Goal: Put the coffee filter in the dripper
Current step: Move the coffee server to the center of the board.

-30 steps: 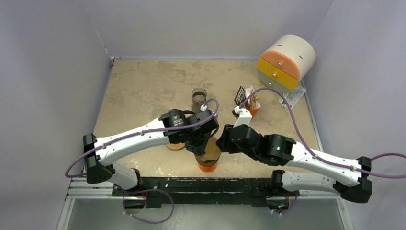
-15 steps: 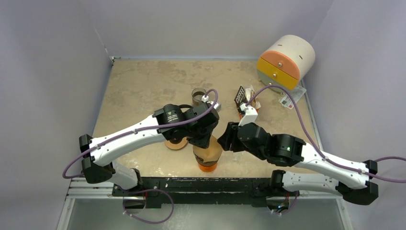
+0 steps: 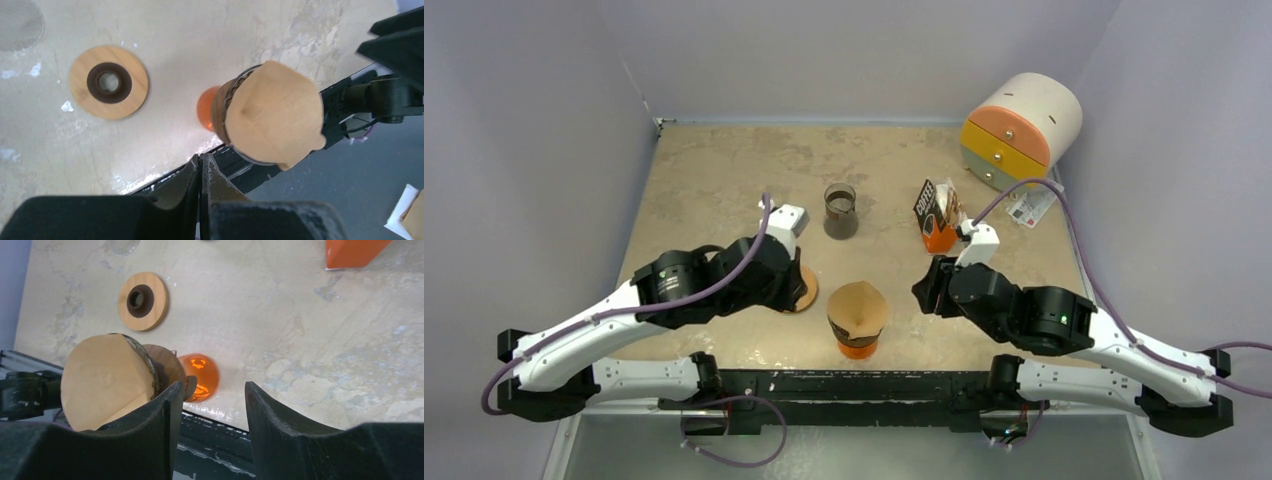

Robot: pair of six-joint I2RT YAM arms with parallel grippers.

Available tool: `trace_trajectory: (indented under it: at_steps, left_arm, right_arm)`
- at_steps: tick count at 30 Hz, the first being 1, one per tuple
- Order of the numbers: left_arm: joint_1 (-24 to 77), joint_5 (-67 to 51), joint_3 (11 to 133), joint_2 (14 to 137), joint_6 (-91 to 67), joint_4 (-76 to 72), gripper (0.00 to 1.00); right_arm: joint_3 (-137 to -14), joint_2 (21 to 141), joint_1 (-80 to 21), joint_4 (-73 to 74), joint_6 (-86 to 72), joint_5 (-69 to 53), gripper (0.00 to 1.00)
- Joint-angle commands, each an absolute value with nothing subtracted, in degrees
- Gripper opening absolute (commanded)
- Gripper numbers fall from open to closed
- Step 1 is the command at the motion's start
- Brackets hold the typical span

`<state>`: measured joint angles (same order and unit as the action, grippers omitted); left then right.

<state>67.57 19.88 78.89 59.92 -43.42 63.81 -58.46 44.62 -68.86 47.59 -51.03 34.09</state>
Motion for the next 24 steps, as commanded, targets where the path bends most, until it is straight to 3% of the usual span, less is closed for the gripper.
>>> trace_trajectory:
  at_steps: [1, 15, 20, 24]
  left_arm:
    - [67.7, 21.0, 71.5, 55.0, -47.0, 60.2, 0.0]
    - [66.6, 11.8, 46.1, 39.2, -61.8, 47.4, 0.0]
    - [60.5, 1.1, 35.1, 33.6, -63.0, 36.9, 0.0]
    - [51.7, -14.9, 27.1, 36.0, -63.1, 23.3, 0.0]
  right_arm:
    - [-57.8, 43.4, -68.6, 51.3, -50.0, 40.1, 0.52]
    - [-53.9, 48.2, -64.7, 49.4, -45.7, 39.4, 0.47]
    - [-52.6, 49.3, -59.2, 45.3, -42.0, 32.2, 0.47]
    - [-52.5, 50.7, -55.8, 43.4, -40.0, 27.7, 0.47]
